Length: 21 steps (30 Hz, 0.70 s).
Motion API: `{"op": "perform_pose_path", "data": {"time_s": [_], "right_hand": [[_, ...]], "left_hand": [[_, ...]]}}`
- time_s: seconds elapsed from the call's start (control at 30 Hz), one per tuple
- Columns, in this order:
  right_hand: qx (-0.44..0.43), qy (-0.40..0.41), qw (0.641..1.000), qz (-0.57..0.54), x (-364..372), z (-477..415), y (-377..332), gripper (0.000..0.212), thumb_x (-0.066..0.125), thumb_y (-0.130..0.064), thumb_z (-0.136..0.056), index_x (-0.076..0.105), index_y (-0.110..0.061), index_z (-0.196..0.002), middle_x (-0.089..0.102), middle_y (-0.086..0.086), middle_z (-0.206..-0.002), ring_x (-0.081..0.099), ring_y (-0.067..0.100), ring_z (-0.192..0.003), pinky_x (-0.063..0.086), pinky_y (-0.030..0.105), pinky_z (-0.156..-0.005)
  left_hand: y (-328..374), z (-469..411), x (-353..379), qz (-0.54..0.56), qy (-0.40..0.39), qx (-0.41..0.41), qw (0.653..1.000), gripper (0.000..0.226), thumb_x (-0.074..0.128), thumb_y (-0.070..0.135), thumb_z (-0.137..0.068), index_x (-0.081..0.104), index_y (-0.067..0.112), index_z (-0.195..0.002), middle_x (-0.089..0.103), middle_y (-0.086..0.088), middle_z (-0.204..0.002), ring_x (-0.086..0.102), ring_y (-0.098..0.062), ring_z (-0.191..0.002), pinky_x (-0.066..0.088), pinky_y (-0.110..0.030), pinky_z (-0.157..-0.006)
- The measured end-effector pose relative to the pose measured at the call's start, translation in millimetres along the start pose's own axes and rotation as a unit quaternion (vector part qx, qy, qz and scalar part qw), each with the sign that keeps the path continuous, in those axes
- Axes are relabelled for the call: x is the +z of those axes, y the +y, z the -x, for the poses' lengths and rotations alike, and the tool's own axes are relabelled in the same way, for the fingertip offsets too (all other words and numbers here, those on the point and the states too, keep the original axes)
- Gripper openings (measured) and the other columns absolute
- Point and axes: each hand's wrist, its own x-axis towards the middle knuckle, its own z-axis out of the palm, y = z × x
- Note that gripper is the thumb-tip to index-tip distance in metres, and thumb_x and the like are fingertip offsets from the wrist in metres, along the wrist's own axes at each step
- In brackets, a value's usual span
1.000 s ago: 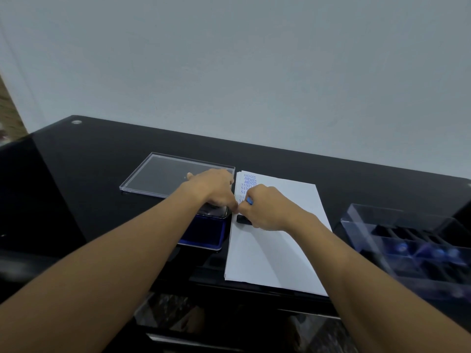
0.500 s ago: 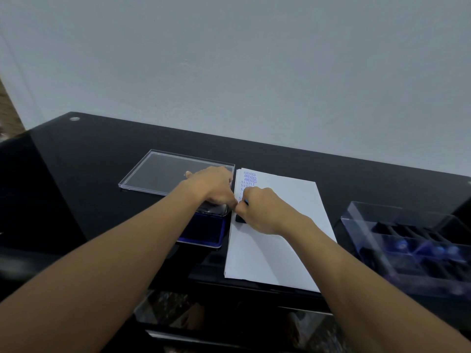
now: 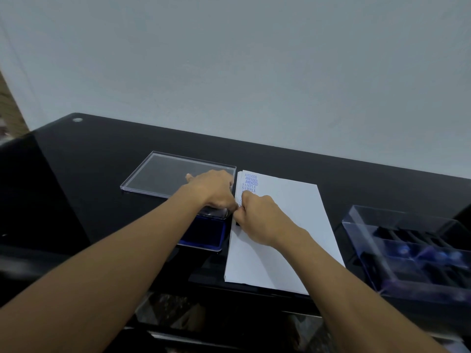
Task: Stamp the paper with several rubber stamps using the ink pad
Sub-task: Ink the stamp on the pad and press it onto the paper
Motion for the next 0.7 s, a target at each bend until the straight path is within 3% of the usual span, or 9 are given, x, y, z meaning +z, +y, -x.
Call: {"op": "perform_pose_path", "data": {"time_s": [0.27,0.4,0.7], "right_hand": [[0.001,0.009,1.0,0.0,2.6,-1.5,1.2,0.03,0.043,-0.029,-0.099,0.03,-0.023,-0.073,0.048,0.007,-0.081,0.045,0.024,-0.068,0.03,0.033,-0.053],[0.003,0.007,1.0,0.002,3.2,-4.8,2.2,0.027,0.044,-0.029,-0.098,0.032,-0.022,-0.074,0.051,0.01,-0.086,0.048,0.028,-0.073,0.03,0.033,-0.053],[0.003,0.014,1.0,-0.005,3.4,-1.1,0.8,0.03,0.043,-0.026,-0.099,0.029,-0.021,-0.073,0.045,0.007,-0.077,0.042,0.024,-0.065,0.028,0.033,-0.052]], "left_hand": [[1.4,-0.3,-0.9,-0.007,-0.005,-0.004,1.0,0.034,0.072,0.043,-0.079,0.062,0.029,-0.108,0.064,0.004,-0.112,0.056,-0.026,-0.113,0.012,-0.074,-0.111],[1.8,-1.0,-1.1,-0.015,-0.006,0.0,1.0,0.029,0.071,0.041,-0.08,0.062,0.027,-0.103,0.065,0.003,-0.106,0.057,-0.025,-0.108,0.012,-0.075,-0.111],[0.2,-2.3,0.7,-0.017,-0.002,0.003,1.0,0.028,0.072,0.04,-0.079,0.064,0.026,-0.101,0.067,0.004,-0.104,0.058,-0.024,-0.105,0.013,-0.075,-0.11]]}}
